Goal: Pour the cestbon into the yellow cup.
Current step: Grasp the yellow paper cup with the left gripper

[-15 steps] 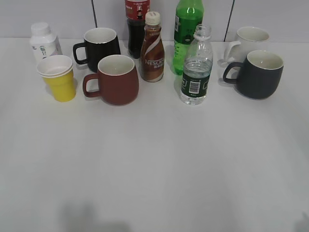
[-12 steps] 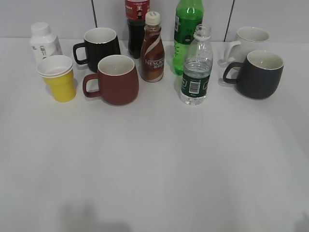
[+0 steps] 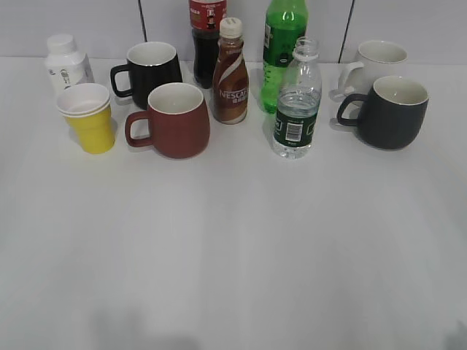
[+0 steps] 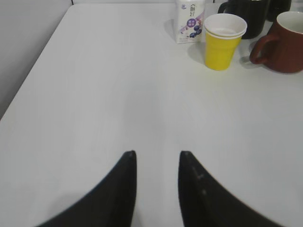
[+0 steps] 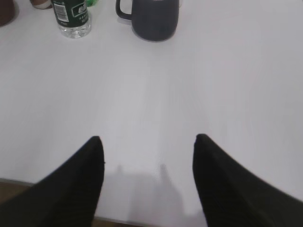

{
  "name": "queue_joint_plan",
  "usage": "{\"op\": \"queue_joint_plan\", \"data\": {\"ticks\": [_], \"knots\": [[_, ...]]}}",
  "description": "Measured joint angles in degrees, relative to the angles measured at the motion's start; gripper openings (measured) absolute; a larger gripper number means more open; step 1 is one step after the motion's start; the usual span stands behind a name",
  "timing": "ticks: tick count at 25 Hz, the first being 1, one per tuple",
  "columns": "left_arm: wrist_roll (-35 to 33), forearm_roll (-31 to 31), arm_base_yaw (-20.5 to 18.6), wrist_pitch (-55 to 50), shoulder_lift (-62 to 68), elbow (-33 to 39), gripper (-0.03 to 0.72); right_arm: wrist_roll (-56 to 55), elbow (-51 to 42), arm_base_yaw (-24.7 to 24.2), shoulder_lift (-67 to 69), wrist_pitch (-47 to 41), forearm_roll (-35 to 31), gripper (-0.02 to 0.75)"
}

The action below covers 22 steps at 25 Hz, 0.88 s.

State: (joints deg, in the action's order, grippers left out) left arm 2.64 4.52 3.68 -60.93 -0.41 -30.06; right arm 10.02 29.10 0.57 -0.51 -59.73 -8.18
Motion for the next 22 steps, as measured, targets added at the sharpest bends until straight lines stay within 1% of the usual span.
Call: {"op": "queue_joint_plan", "data": {"ticks": [22], "knots": [[0.0, -0.1, 0.0, 0.0, 0.0, 0.0, 0.234, 0.0, 0.0, 0.0, 0.0, 0.0, 0.0, 0.447]]}}
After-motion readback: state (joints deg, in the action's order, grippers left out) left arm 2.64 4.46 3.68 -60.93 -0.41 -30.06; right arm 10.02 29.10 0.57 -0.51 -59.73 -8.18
